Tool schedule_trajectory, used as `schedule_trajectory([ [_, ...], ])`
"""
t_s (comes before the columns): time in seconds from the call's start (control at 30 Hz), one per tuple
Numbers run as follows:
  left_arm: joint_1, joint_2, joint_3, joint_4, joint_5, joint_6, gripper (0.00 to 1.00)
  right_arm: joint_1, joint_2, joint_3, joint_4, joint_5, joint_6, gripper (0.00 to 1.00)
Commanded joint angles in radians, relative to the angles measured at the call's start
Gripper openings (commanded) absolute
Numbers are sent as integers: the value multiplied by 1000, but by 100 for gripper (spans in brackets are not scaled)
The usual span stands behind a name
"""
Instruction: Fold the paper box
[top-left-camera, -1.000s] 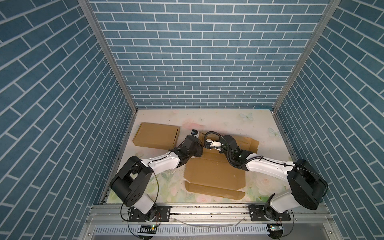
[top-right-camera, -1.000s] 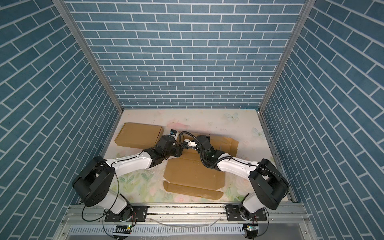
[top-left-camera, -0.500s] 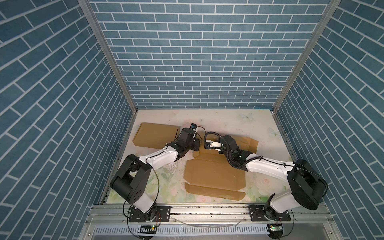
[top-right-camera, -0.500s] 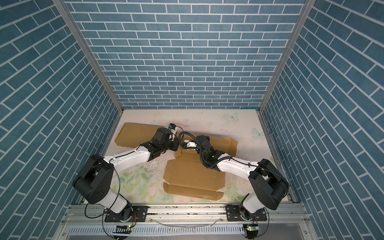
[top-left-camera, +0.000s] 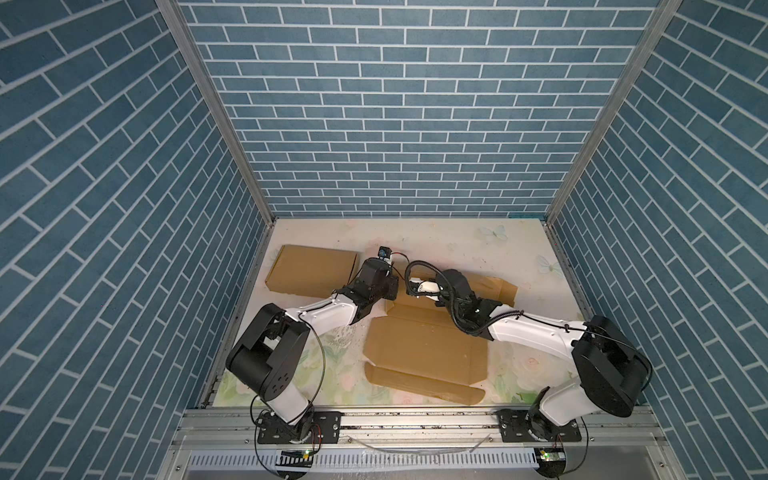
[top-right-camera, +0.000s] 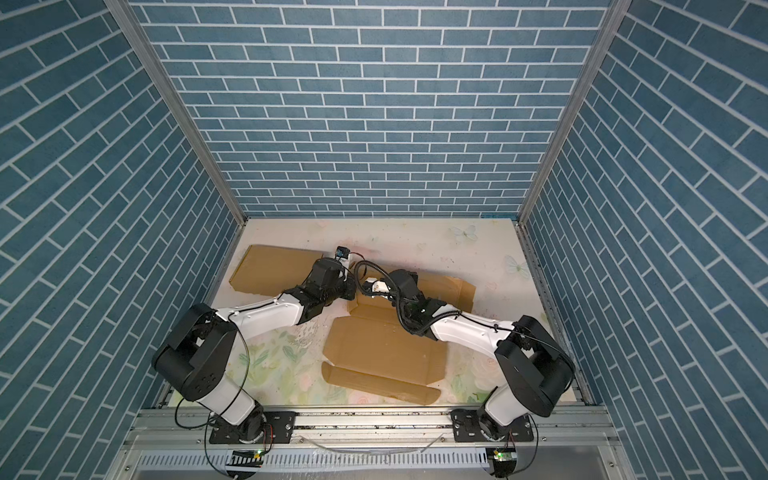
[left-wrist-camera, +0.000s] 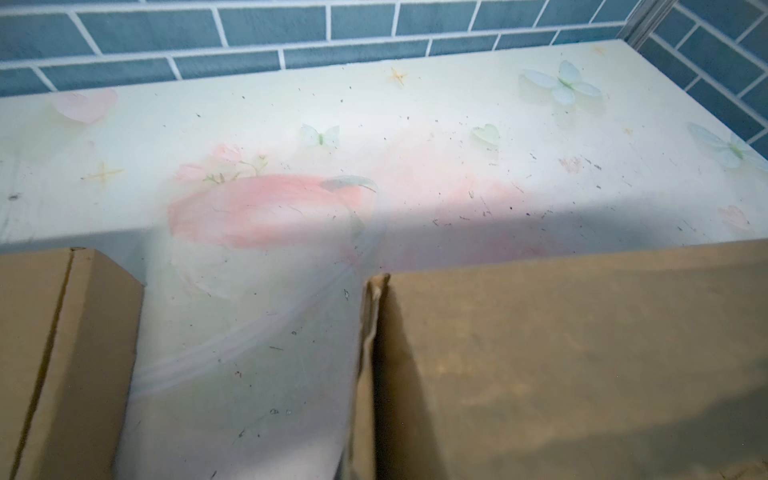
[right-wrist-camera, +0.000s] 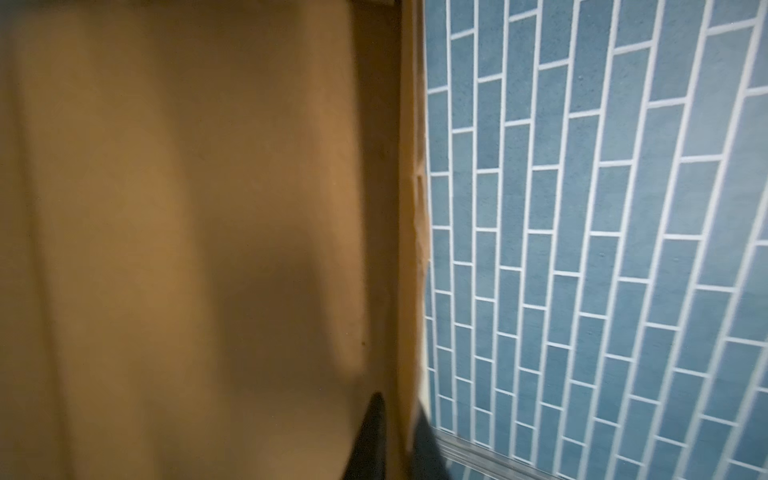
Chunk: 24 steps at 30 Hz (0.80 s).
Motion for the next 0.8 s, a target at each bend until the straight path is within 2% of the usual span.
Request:
schedule_trajectory([
  [0.0, -19, -8, -97, 177, -86, 8, 0, 1, -39, 88, -203, -172, 226, 37],
  [0.13, -41, -17, -183, 344, -189, 34, 0, -36, -98, 135, -389, -367, 432, 63],
  [0.23, -73, -15, -221, 431, -271, 66, 0, -67, -151, 152, -489, -522, 568, 64],
  [0.33, -109, -10, -254, 500, -352, 107, 0, -112, -243, 141, -498, -659, 744, 63],
  [0.4, -130, -9, -281, 548, -403, 134, 0, -156, -304, 128, -460, -653, 930, 61],
  [0.47, -150, -8, -313, 603, -465, 148, 0, -226, -343, 140, -477, -584, 1205, 56],
  [0.57, -180, 8, -359, 708, -522, 182, 0, -335, -352, 184, -672, -464, 1564, 45],
  [0.63, -197, 23, -372, 745, -538, 206, 0, -379, -353, 204, -807, -443, 1688, 44],
  [0.77, -209, 42, -387, 769, -530, 207, 0, -398, -343, 220, -875, -499, 1719, 53],
])
